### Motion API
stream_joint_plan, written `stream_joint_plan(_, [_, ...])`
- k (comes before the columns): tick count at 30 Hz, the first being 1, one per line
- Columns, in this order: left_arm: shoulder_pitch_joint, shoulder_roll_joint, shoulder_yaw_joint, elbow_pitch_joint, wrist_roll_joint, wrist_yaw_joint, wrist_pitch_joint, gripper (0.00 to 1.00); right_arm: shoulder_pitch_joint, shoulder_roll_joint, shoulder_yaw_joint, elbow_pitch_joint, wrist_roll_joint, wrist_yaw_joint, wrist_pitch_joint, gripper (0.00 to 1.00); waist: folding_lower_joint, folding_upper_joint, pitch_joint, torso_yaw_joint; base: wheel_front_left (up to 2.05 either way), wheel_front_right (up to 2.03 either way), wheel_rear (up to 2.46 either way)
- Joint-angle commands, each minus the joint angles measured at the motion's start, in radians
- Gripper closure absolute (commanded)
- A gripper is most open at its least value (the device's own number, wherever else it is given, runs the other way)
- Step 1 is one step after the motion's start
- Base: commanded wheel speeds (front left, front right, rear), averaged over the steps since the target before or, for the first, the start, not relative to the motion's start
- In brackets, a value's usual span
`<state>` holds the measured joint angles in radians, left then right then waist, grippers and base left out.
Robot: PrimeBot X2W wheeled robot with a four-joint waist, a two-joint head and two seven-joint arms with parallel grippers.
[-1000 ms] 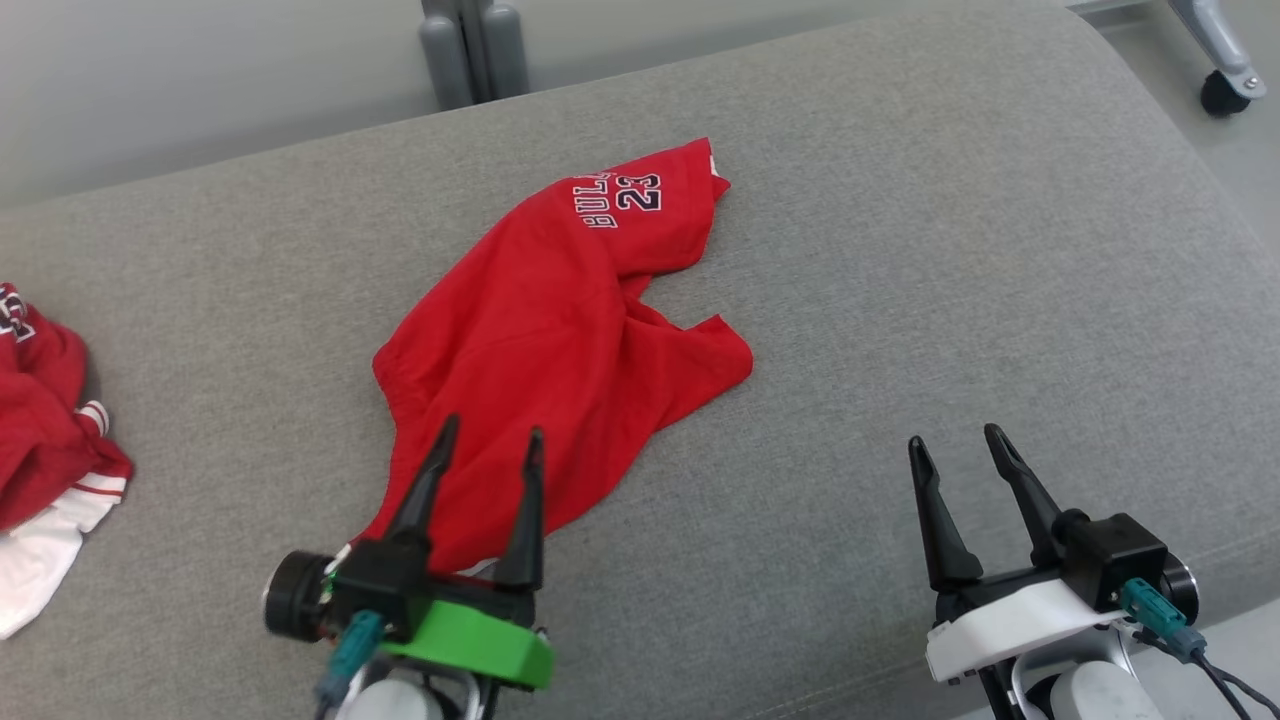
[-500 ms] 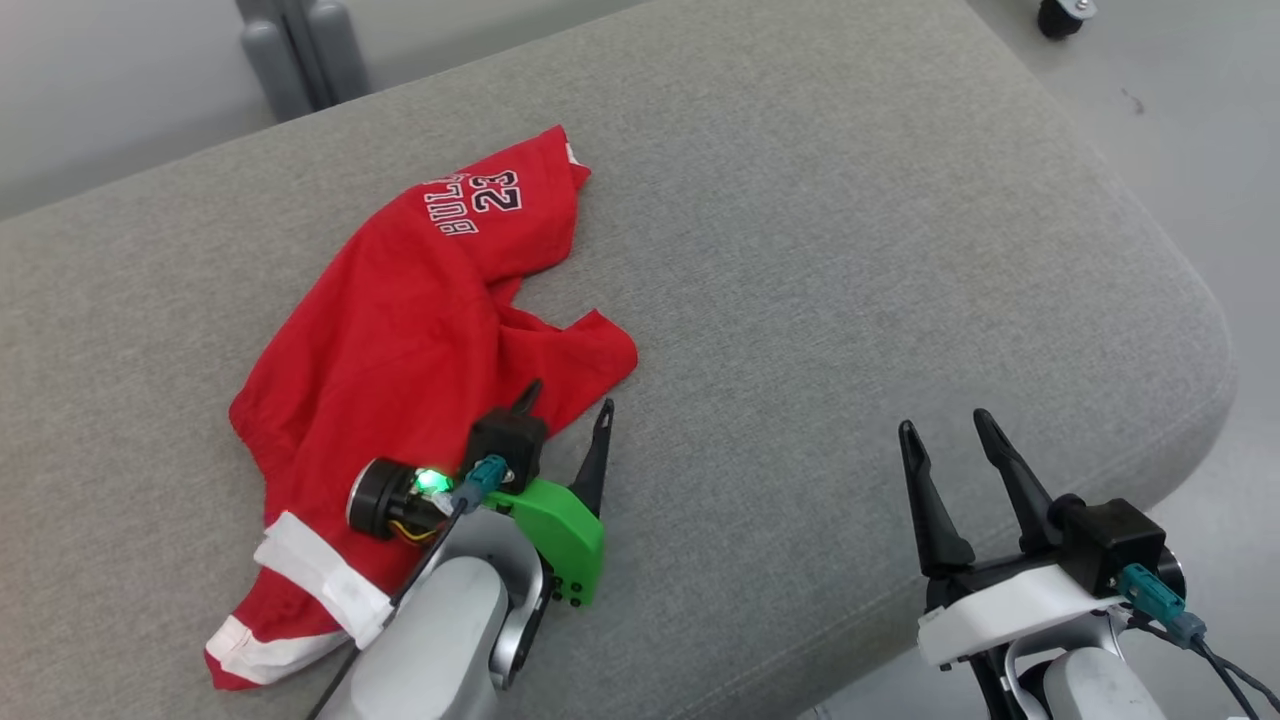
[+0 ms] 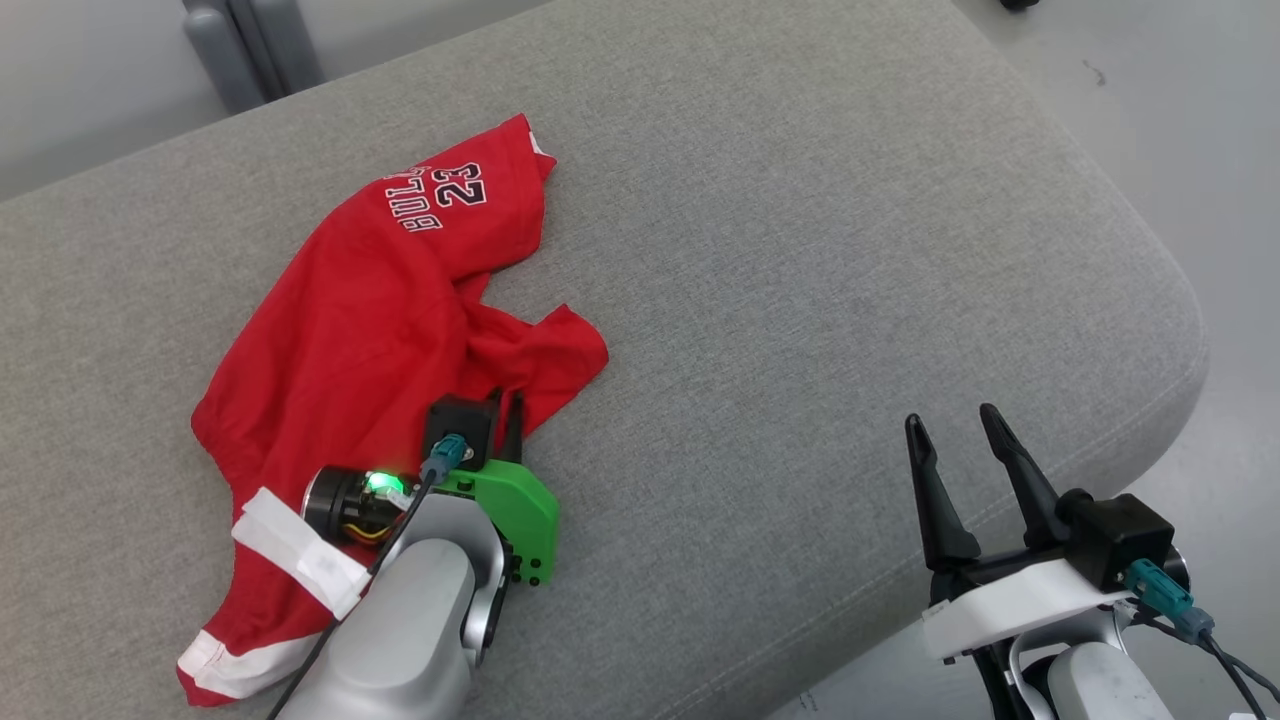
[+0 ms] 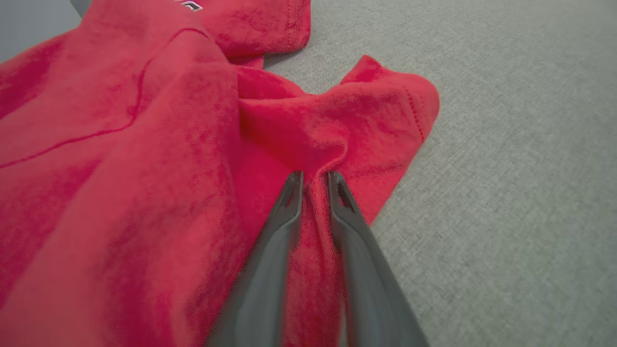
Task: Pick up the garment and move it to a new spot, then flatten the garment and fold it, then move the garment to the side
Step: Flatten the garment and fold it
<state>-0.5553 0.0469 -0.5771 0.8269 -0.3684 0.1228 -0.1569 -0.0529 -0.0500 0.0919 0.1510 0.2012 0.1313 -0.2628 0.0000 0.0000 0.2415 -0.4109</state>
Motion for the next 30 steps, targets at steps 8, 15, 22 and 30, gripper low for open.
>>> stream_joint_plan(8, [-0.040, 0.006, -0.026, -0.021, -0.072, -0.041, -0.044, 1.00, -0.008, -0.001, -0.006, 0.001, 0.001, -0.001, -0.003, 0.00, 0.0000, 0.0000, -0.007, 0.010, 0.00, 0.00, 0.00])
stream_joint_plan(15, [0.047, 0.007, -0.063, -0.243, -0.185, -0.081, 0.029, 1.00, 0.030, -0.001, -0.030, 0.006, -0.018, -0.001, -0.003, 0.00, 0.0000, 0.0000, -0.040, 0.030, 0.00, 0.00, 0.00])
stream_joint_plan(22, [0.183, 0.041, -0.120, -0.537, -0.265, -0.107, 0.223, 1.00, 0.026, -0.001, -0.026, 0.009, -0.024, -0.001, -0.003, 0.00, 0.0000, 0.0000, -0.054, 0.035, 0.00, 0.00, 0.00])
stream_joint_plan(30, [0.204, 0.057, -0.089, -0.667, -0.362, -0.069, 0.371, 1.00, 0.016, -0.001, -0.006, 0.007, -0.025, -0.001, -0.003, 0.00, 0.0000, 0.0000, -0.038, 0.018, 0.00, 0.00, 0.00])
